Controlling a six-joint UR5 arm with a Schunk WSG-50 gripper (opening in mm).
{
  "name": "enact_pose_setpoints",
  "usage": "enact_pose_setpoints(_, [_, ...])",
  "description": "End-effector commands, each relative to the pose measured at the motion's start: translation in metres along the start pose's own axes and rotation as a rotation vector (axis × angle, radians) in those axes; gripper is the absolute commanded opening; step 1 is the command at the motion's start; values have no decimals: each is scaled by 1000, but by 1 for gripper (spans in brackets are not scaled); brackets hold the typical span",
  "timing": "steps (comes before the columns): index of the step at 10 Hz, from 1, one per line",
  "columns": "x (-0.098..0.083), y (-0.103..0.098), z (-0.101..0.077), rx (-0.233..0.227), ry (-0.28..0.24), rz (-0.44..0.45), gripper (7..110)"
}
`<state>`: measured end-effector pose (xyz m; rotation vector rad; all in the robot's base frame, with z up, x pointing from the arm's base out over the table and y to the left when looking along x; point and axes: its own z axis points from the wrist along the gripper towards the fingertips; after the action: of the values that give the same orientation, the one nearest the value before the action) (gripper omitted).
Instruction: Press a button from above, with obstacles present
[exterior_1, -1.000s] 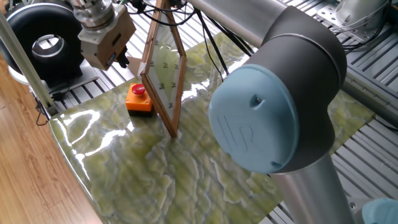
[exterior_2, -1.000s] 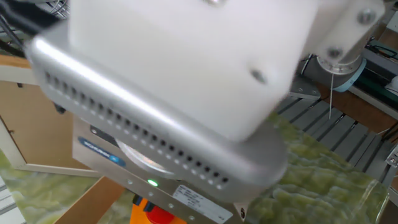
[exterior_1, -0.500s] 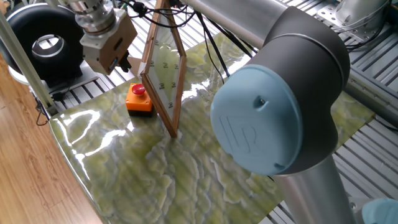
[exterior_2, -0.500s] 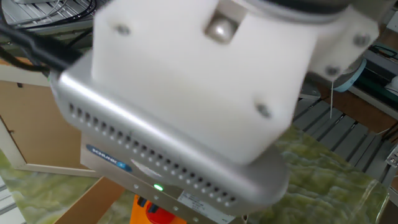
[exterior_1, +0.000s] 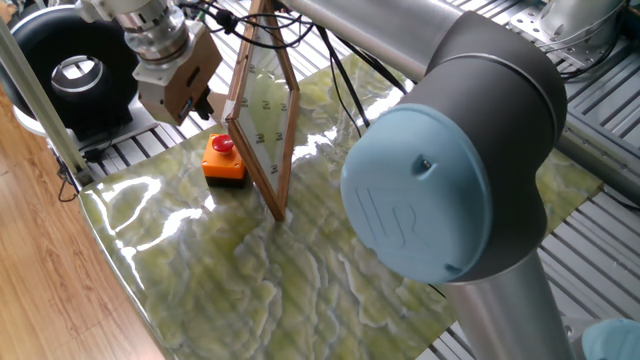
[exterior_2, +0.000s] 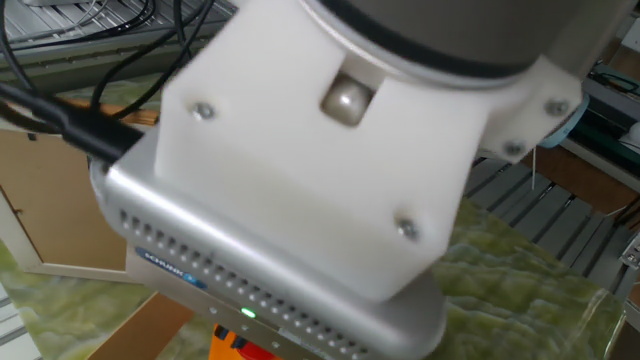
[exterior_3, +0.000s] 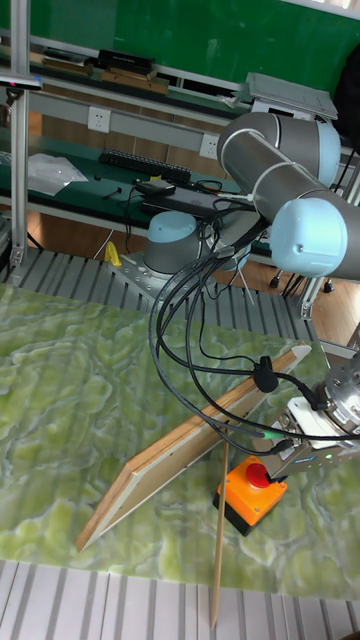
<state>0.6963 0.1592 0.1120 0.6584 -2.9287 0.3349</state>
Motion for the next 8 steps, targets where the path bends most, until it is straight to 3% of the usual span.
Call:
enact_pose_setpoints(1, [5,3,4,-12,14,-8,7])
enact_pose_setpoints(8, [9,23,16,-48,17,0,7])
